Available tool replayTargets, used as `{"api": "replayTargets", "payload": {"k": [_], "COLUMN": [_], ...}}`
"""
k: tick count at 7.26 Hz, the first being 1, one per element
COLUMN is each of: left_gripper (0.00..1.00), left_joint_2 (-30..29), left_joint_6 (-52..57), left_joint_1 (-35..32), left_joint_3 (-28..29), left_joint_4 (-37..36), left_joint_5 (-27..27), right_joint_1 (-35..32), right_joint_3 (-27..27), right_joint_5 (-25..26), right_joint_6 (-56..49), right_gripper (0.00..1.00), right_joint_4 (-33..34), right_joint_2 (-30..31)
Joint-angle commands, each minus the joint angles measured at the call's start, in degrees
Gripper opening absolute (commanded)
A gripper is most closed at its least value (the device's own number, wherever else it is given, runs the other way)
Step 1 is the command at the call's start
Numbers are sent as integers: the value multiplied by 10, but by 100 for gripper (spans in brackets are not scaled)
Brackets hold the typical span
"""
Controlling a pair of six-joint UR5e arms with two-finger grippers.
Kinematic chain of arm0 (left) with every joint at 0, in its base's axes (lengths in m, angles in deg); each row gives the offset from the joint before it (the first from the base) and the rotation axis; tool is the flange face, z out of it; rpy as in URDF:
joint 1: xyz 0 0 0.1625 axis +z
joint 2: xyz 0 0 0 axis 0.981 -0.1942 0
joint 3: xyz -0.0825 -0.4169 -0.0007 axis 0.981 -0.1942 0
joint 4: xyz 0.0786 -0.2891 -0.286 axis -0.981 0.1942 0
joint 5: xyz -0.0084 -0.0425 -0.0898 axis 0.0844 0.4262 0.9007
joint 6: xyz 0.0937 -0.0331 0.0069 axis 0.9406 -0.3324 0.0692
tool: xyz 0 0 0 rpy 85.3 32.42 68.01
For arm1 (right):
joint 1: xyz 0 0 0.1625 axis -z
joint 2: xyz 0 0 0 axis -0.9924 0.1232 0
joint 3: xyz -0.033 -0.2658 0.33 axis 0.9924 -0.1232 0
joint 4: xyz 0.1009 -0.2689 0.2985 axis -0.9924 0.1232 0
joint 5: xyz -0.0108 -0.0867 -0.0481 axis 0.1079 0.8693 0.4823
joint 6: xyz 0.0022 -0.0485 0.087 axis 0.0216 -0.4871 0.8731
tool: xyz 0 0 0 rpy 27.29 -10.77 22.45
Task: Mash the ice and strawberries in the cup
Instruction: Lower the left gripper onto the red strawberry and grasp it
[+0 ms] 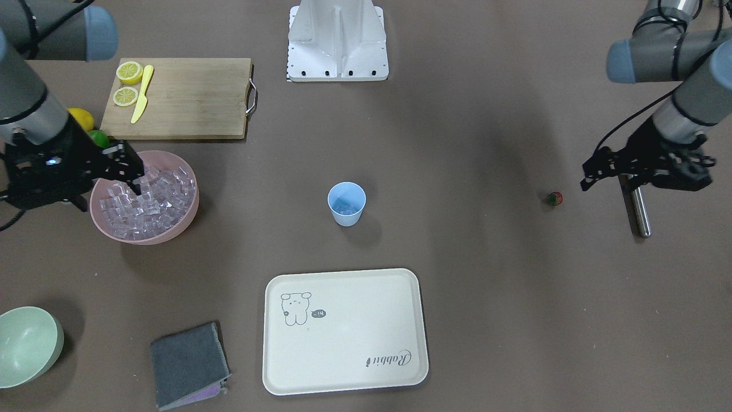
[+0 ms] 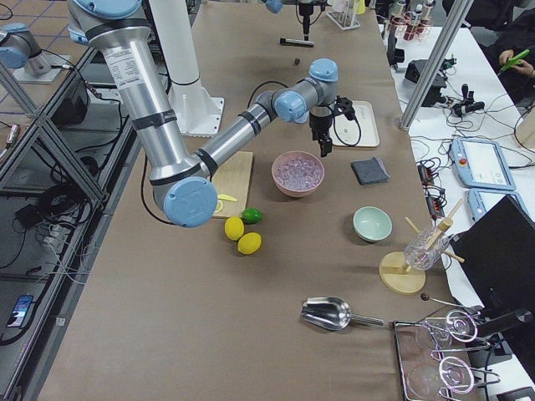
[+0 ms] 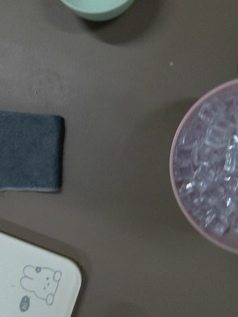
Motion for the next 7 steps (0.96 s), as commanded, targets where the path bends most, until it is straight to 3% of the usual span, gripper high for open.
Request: {"api": "replayTargets", "payload": {"k": [1, 3, 5, 7], "left_gripper": [97, 97, 93, 93], "left_joint_2": [-51, -64, -52, -20], "left_joint_6": [-19, -15, -11, -7], "left_joint_1": [59, 70, 74, 73], "left_joint_3": [73, 146, 139, 94], "left_joint_4": [18, 92, 94, 89], "left_joint_5": [-38, -47, -43, -35], "right_joint_1": [-87, -136, -140, -141], "right_joint_3": [-9, -16, -17, -19], "right_joint_5": [-42, -70, -69, -69], "right_joint_6": [-140, -194, -198, -199], "right_gripper": [92, 94, 94, 94], "right_joint_4": [5, 7, 7, 6], "right_joint_2": [55, 84, 87, 87]}}
